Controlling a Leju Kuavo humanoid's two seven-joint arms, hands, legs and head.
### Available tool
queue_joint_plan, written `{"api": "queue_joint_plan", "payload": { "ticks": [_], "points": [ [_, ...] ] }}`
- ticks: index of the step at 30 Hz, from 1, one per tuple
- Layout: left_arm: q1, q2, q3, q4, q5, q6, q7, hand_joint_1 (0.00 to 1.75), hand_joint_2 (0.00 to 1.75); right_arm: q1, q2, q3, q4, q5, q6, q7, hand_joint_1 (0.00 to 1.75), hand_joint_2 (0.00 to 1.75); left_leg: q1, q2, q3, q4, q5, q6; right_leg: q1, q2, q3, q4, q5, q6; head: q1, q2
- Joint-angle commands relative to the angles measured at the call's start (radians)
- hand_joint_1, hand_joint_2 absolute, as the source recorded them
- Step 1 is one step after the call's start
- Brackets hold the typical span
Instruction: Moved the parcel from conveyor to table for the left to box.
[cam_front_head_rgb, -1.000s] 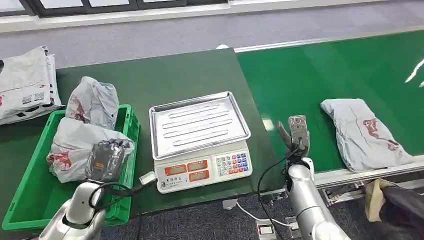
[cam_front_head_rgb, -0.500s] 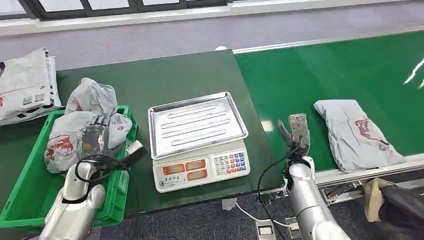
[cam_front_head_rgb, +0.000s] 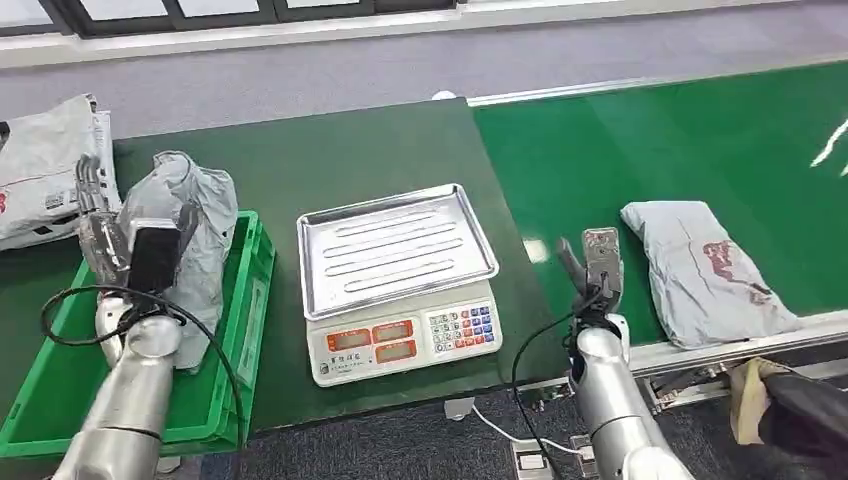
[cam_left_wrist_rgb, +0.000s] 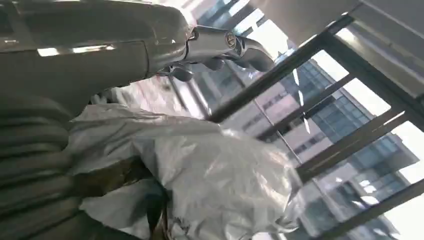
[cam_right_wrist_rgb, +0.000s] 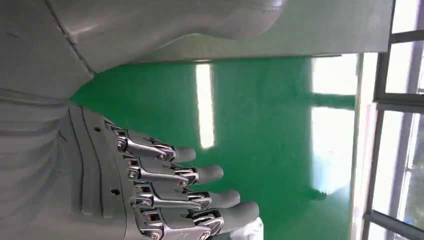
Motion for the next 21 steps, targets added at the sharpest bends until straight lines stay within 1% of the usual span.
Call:
{"api": "queue_joint_plan", "payload": {
  "ticks": [1,4,6,7,9,10,12,13,15,16,18,20,21],
  "points": [
    [-0.044,-0.048,0.054,0.004,0.054,-0.027,-0.021,0.0,0.0,-0.026,-0.009,0.0,0.027,-0.008,0.0,0.001,0.0,1.75,0.001,-0.003,0.001,0.0,0.0,0.0,0.001,-0.002,0.002,-0.001,-0.001,0.0,0.0,0.0],
    [-0.044,-0.048,0.054,0.004,0.054,-0.027,-0.021,0.0,0.0,-0.026,-0.009,0.0,0.027,-0.008,0.0,0.001,0.0,1.75,0.001,-0.002,0.003,0.0,-0.001,0.0,0.001,0.0,0.004,-0.002,-0.001,0.0,0.0,0.0],
    [-0.044,-0.048,0.054,0.004,0.054,-0.027,-0.021,0.0,0.0,-0.026,-0.009,0.0,0.027,-0.008,0.0,0.001,0.0,1.75,0.001,-0.001,0.001,0.0,-0.001,0.0,0.001,0.0,0.002,-0.001,-0.001,0.0,0.0,0.0],
    [-0.041,-0.05,0.054,-0.001,0.086,-0.046,-0.029,0.0,0.0,-0.026,-0.009,0.001,0.028,-0.008,-0.002,0.002,0.0,1.75,0.001,-0.001,0.002,0.0,-0.001,0.0,0.001,0.0,0.003,-0.002,-0.001,0.0,0.0,0.0],
    [-0.035,-0.057,0.035,-0.025,0.217,-0.191,-0.04,0.0,0.0,-0.029,-0.019,0.004,0.034,-0.011,0.0,0.002,0.0,1.75,0.0,-0.001,0.0,0.0,-0.001,0.0,0.0,-0.001,0.001,0.0,-0.001,0.0,0.0,0.0],
    [-0.028,-0.064,0.027,-0.042,0.298,-0.294,-0.037,0.0,0.0,-0.034,-0.025,0.004,0.042,-0.014,0.005,0.0,0.0,1.75,0.001,-0.002,0.001,0.0,-0.001,0.0,0.001,-0.001,0.002,-0.001,-0.001,0.0,0.0,0.0],
    [-0.021,-0.067,0.005,-0.061,0.363,-0.369,-0.045,0.0,0.0,-0.046,-0.031,0.007,0.064,-0.017,0.014,-0.007,0.0,1.75,0.0,-0.002,0.001,0.0,-0.001,0.0,0.001,-0.001,0.002,0.0,-0.001,0.0,0.0,0.0],
    [-0.017,-0.072,-0.004,-0.073,0.419,-0.43,-0.05,0.0,0.0,-0.061,-0.029,0.012,0.084,-0.016,0.016,-0.012,0.0,1.75,0.001,-0.002,0.002,0.0,-0.001,0.0,0.001,-0.001,0.003,-0.001,-0.001,0.0,0.0,0.0],
    [-0.023,-0.08,-0.008,-0.064,0.532,-0.544,-0.023,0.0,0.0,-0.092,-0.023,0.019,0.125,-0.012,0.014,-0.015,0.0,1.75,0.001,-0.002,0.002,0.0,-0.001,0.0,0.001,-0.001,0.003,-0.001,-0.001,0.0,0.0,0.0],
    [-0.029,-0.087,-0.007,-0.049,0.568,-0.577,-0.01,0.0,0.0,-0.105,-0.019,0.025,0.14,-0.004,0.007,-0.013,0.0,1.75,0.001,-0.002,0.002,0.0,-0.001,0.001,0.001,-0.001,0.004,-0.002,-0.001,0.0,0.0,0.0],
    [-0.058,-0.101,-0.012,0.025,0.689,-0.702,0.024,0.0,0.0,-0.144,-0.012,0.031,0.191,0.01,-0.007,-0.014,0.0,1.75,0.001,0.0,0.001,0.0,-0.001,0.001,0.001,0.001,0.002,-0.001,0.0,0.0,0.0,0.0],
    [-0.082,-0.113,-0.061,0.083,0.648,-0.671,-0.014,0.0,0.0,-0.164,-0.014,0.033,0.212,0.027,-0.035,-0.007,0.0,1.75,0.001,0.0,0.001,0.0,-0.001,0.001,0.0,0.001,0.003,-0.001,0.0,0.0,0.0,0.0],
    [-0.101,-0.135,-0.084,0.133,0.647,-0.674,-0.025,0.0,0.0,-0.174,-0.022,0.044,0.227,0.069,-0.095,0.006,0.0,1.75,0.0,-0.001,0.0,0.0,0.0,0.0,-0.001,0.0,0.001,0.0,0.0,0.0,0.0,0.0]
  ]
}}
